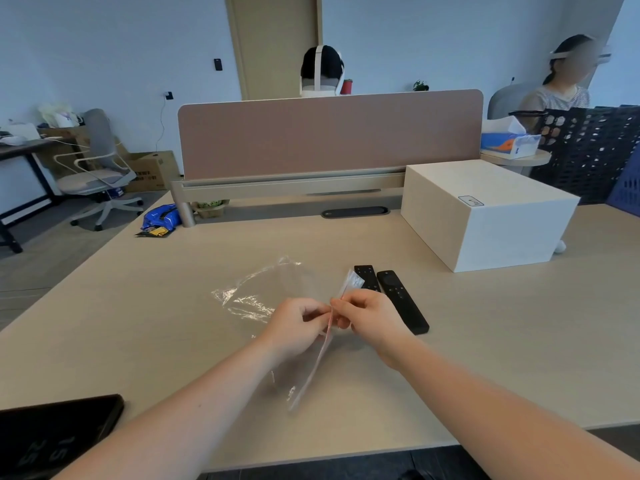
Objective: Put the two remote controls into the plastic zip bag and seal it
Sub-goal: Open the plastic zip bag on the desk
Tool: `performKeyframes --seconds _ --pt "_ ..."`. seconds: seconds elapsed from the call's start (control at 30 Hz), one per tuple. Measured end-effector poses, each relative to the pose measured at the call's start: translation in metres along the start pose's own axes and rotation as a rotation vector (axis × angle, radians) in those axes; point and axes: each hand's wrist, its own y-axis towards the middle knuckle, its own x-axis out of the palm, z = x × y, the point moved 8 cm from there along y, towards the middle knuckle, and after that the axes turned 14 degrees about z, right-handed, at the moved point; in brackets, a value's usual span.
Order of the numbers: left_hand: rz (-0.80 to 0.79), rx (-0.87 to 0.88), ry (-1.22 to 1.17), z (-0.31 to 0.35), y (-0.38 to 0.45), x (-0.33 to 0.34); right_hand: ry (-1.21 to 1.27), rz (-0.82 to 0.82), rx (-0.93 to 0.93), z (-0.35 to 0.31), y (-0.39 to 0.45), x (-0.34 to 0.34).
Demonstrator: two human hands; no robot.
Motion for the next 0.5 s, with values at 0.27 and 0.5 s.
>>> performKeyframes --seconds 0.27,0.5 --pt "0.069 0.039 -0.065 0.006 0.004 -0.0067 0.154 -0.072 0.017 -0.0001 -0.0008 0.002" --pt "-0.016 0.011 0.023 -0.0024 0.0051 -0.0025 0.151 -0.148 -0.015 0.0015 -0.0062 0.0034"
